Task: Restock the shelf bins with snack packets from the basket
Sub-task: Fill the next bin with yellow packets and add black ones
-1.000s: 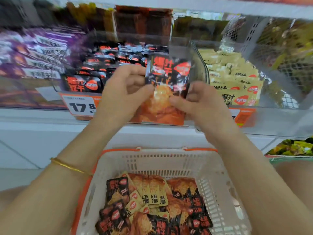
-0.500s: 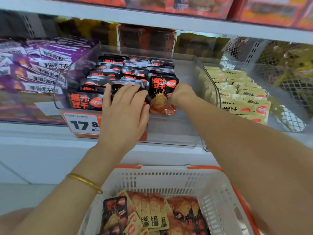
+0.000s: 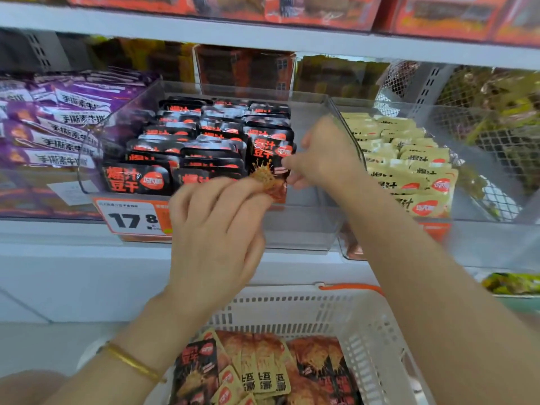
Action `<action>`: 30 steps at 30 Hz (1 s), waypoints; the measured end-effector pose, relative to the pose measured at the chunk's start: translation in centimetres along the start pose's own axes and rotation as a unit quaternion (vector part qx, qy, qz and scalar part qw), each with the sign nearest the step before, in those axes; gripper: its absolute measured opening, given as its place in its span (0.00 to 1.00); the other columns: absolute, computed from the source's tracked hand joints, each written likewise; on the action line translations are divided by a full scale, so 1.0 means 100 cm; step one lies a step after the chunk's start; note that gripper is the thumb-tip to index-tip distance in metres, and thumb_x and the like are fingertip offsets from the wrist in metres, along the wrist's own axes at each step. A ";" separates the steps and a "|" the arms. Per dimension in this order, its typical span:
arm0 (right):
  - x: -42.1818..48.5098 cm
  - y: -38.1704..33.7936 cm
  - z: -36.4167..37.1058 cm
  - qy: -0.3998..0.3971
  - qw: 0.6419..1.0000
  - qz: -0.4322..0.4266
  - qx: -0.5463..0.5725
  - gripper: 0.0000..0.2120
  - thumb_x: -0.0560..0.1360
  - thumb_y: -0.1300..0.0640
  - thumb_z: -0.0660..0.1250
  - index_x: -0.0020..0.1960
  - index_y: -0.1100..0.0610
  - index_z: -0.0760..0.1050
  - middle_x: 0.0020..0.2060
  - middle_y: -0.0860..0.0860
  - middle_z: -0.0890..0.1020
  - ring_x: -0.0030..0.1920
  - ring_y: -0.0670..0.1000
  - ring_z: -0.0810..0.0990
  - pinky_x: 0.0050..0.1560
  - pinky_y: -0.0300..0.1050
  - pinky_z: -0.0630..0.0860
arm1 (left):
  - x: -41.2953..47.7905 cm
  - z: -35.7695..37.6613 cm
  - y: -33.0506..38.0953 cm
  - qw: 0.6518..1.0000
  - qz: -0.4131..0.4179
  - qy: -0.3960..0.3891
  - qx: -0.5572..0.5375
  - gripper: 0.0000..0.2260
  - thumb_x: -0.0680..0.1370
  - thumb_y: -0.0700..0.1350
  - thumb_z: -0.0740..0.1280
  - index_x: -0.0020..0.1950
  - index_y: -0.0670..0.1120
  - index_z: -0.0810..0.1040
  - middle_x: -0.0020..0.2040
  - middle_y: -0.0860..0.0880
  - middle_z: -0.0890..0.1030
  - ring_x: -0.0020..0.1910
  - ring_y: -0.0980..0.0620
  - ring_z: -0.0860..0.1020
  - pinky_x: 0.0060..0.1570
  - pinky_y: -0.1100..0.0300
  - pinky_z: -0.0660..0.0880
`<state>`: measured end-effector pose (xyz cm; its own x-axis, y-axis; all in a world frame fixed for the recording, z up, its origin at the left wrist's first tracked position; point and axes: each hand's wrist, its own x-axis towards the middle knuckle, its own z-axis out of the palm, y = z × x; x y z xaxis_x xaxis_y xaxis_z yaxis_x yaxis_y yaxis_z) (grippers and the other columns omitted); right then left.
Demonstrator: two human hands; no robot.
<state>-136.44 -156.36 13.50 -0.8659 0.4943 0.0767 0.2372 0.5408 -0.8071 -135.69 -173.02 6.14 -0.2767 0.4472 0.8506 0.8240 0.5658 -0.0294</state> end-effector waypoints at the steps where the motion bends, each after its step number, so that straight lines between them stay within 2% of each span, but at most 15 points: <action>1: -0.019 0.000 -0.009 0.017 0.999 -0.031 0.014 0.15 0.72 0.66 0.70 0.50 0.60 0.64 0.40 0.59 0.78 0.38 0.59 0.83 0.39 0.53 0.82 | -0.007 0.000 0.009 1.000 0.009 -0.015 -0.014 0.12 0.73 0.39 0.61 0.51 0.44 0.82 0.55 0.48 0.81 0.55 0.45 0.72 0.54 0.50 0.63; 3: -0.069 0.008 -0.026 0.006 0.995 -0.094 0.021 0.12 0.73 0.67 0.68 0.44 0.57 0.65 0.33 0.55 0.76 0.31 0.56 0.83 0.32 0.50 0.80 | -0.025 0.007 0.023 0.996 0.026 -0.071 -0.038 0.11 0.72 0.40 0.61 0.48 0.44 0.82 0.52 0.49 0.81 0.52 0.46 0.73 0.51 0.51 0.63; 4: -0.093 0.016 -0.032 -0.019 0.995 -0.093 0.030 0.12 0.73 0.68 0.68 0.42 0.57 0.66 0.32 0.55 0.76 0.30 0.56 0.82 0.31 0.50 0.80 | -0.034 0.012 0.028 0.992 0.033 -0.108 -0.050 0.10 0.71 0.40 0.61 0.46 0.45 0.81 0.51 0.49 0.81 0.51 0.46 0.73 0.50 0.52 0.63; 7: -0.115 0.072 -0.025 -0.147 0.988 0.026 0.033 0.08 0.73 0.68 0.68 0.41 0.59 0.70 0.33 0.60 0.79 0.32 0.58 0.83 0.33 0.52 0.81 | -0.061 0.031 0.037 0.968 0.039 -0.240 -0.063 0.11 0.71 0.43 0.59 0.43 0.46 0.81 0.47 0.50 0.81 0.49 0.48 0.72 0.49 0.54 0.63; 10: -0.103 0.143 0.006 -0.277 0.946 0.120 -0.121 0.03 0.74 0.65 0.66 0.43 0.60 0.74 0.40 0.59 0.83 0.43 0.58 0.84 0.37 0.42 0.78 | -0.088 0.051 0.043 0.930 0.054 -0.360 -0.045 0.13 0.70 0.44 0.56 0.41 0.47 0.81 0.45 0.51 0.81 0.47 0.47 0.76 0.47 0.54 0.63; 11: -0.100 0.169 0.022 -0.304 0.923 0.128 -0.199 0.03 0.75 0.63 0.65 0.48 0.59 0.76 0.46 0.56 0.83 0.49 0.55 0.83 0.40 0.38 0.75 | -0.095 0.056 0.045 0.918 0.060 -0.390 -0.040 0.13 0.70 0.45 0.56 0.41 0.47 0.81 0.45 0.51 0.81 0.47 0.47 0.77 0.47 0.53 0.63; 12: -0.098 0.201 0.041 -0.319 0.901 0.128 -0.265 0.08 0.75 0.62 0.64 0.54 0.59 0.76 0.51 0.54 0.81 0.53 0.54 0.81 0.44 0.38 0.74 | -0.101 0.060 0.046 0.907 0.064 -0.416 -0.034 0.14 0.70 0.45 0.56 0.41 0.47 0.81 0.45 0.51 0.81 0.47 0.46 0.77 0.47 0.53 0.63; 14: -0.104 0.266 0.083 -0.359 0.870 0.129 -0.313 0.15 0.73 0.61 0.65 0.60 0.59 0.75 0.55 0.54 0.80 0.53 0.55 0.80 0.51 0.44 0.77 | -0.109 0.067 0.046 0.892 0.062 -0.447 -0.021 0.15 0.69 0.46 0.55 0.41 0.47 0.81 0.46 0.51 0.82 0.48 0.46 0.78 0.47 0.52 0.64; 17: -0.126 0.334 0.134 -0.393 0.840 0.114 -0.357 0.15 0.72 0.58 0.67 0.59 0.57 0.74 0.50 0.54 0.80 0.48 0.55 0.80 0.45 0.49 0.79 | -0.116 0.073 0.045 0.881 0.050 -0.470 -0.013 0.15 0.69 0.46 0.55 0.40 0.46 0.81 0.45 0.50 0.82 0.48 0.45 0.78 0.47 0.51 0.66; 19: -0.142 0.351 0.153 -0.415 0.830 0.114 -0.355 0.20 0.73 0.58 0.67 0.64 0.58 0.68 0.58 0.56 0.75 0.56 0.57 0.76 0.51 0.52 0.77 | -0.119 0.077 0.043 0.881 0.043 -0.471 -0.020 0.14 0.68 0.45 0.56 0.40 0.46 0.81 0.45 0.49 0.82 0.48 0.45 0.77 0.48 0.51 0.65; 22: -0.164 0.366 0.169 -0.411 0.823 0.107 -0.378 0.34 0.75 0.55 0.66 0.75 0.57 0.53 0.71 0.57 0.63 0.71 0.59 0.62 0.66 0.57 0.68 | -0.121 0.078 0.041 0.883 0.033 -0.468 -0.029 0.14 0.68 0.45 0.55 0.39 0.46 0.81 0.45 0.49 0.82 0.49 0.44 0.77 0.49 0.51 0.65; 24: -0.173 0.367 0.174 -0.388 0.823 0.089 -0.407 0.36 0.76 0.55 0.65 0.77 0.58 0.50 0.73 0.57 0.59 0.73 0.59 0.59 0.68 0.57 0.64 | -0.123 0.078 0.040 0.882 0.026 -0.470 -0.033 0.15 0.68 0.45 0.55 0.39 0.46 0.81 0.45 0.49 0.82 0.49 0.44 0.77 0.50 0.50 0.65; 26: -0.176 0.366 0.174 -0.352 0.835 0.091 -0.412 0.32 0.76 0.56 0.66 0.75 0.59 0.55 0.71 0.58 0.63 0.71 0.59 0.62 0.67 0.54 0.65 | -0.124 0.077 0.041 0.883 0.026 -0.468 -0.032 0.15 0.68 0.45 0.55 0.40 0.46 0.82 0.46 0.49 0.82 0.49 0.44 0.77 0.50 0.50 0.65; 28: -0.173 0.363 0.170 -0.348 0.836 0.125 -0.405 0.26 0.74 0.56 0.68 0.69 0.59 0.63 0.64 0.57 0.70 0.66 0.58 0.69 0.62 0.52 0.70 | -0.125 0.078 0.041 0.879 0.026 -0.475 -0.034 0.16 0.69 0.45 0.54 0.40 0.46 0.82 0.46 0.49 0.82 0.49 0.45 0.78 0.50 0.50 0.67; 30: -0.162 0.355 0.157 -0.333 0.854 0.185 -0.354 0.06 0.76 0.56 0.66 0.51 0.57 0.72 0.45 0.54 0.76 0.49 0.54 0.77 0.47 0.48 0.75 | -0.124 0.080 0.042 0.874 0.023 -0.485 -0.032 0.16 0.69 0.45 0.54 0.40 0.47 0.82 0.44 0.50 0.82 0.49 0.46 0.78 0.49 0.50 0.72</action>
<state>-120.90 -155.92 -25.57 -0.6767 0.3507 -0.6474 0.5517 0.8238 -0.1303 -132.75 -170.67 -8.71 -0.5058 0.8627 0.0033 0.8627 0.5058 0.0031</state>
